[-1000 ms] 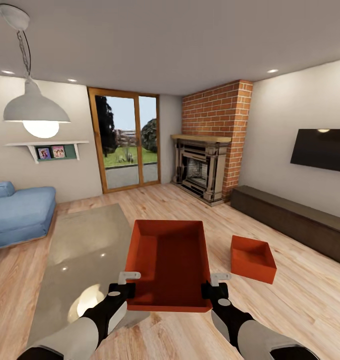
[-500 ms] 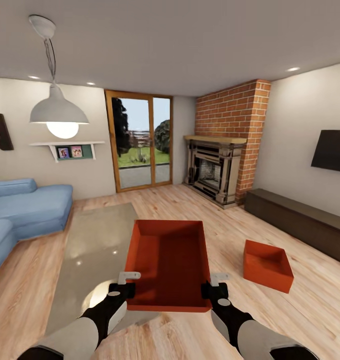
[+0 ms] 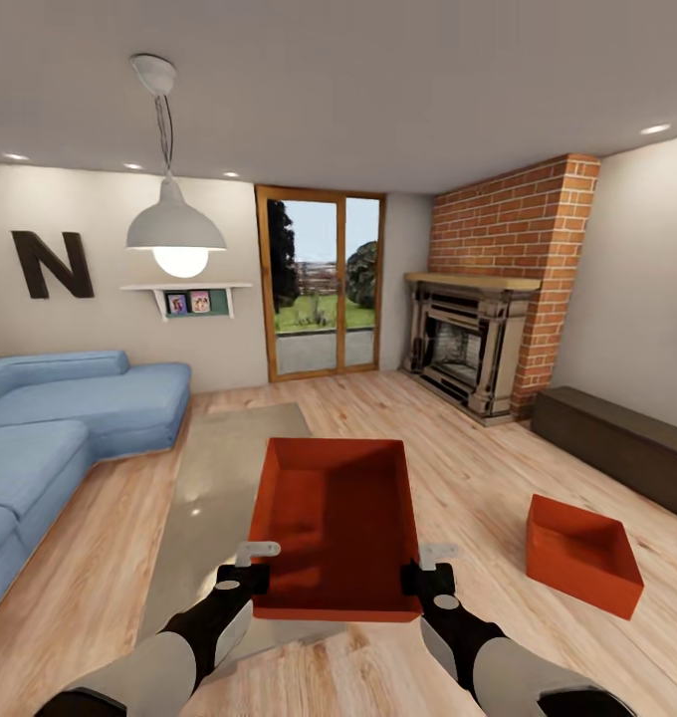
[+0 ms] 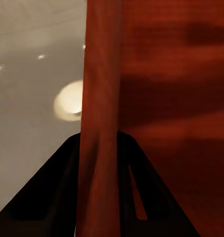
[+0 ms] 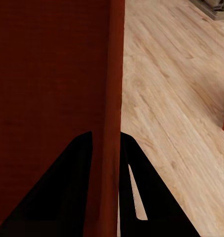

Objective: Move the two storage containers from the living room to the garage. In the garage, place one container on the floor and stack the other container on top of it (either order is fine).

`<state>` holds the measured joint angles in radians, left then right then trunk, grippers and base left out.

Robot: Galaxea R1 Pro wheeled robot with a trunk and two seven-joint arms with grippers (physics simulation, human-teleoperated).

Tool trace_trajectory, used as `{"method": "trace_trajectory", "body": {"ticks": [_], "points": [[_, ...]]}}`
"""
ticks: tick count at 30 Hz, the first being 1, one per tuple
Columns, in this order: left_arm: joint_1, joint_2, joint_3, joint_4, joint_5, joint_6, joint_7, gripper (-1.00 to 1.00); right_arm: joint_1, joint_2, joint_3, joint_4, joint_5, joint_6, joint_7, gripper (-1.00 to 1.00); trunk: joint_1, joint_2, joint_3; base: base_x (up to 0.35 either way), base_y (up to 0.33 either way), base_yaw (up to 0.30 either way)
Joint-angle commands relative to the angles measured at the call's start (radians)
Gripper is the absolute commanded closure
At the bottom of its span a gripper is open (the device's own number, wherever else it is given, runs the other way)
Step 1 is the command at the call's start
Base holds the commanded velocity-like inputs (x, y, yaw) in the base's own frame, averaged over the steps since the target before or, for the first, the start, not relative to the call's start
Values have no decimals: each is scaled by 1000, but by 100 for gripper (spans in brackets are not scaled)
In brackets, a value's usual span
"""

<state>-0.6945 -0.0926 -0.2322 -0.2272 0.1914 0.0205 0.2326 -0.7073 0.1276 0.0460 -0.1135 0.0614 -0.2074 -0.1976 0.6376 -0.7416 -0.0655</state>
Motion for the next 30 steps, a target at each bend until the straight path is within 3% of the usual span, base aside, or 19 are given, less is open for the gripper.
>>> {"method": "trace_trajectory", "body": {"ticks": [1, 13, 30], "points": [[-2, 1, 65, -8, -11, 3, 19, 100, 0, 0, -4, 3, -2, -1, -10, 100, 0, -1, -1, 0, 0, 262], [-2, 1, 65, -7, -10, 3, 19, 100, 0, 0, -4, 3, -2, -1, -9, 100, 0, -1, 5, -11, 0, 262], [-2, 0, 66, -9, -9, 3, 21, 100, 0, 0, -4, 3, -2, -1, -9, 100, 0, -1, 13, -325, 0, 262]]}}
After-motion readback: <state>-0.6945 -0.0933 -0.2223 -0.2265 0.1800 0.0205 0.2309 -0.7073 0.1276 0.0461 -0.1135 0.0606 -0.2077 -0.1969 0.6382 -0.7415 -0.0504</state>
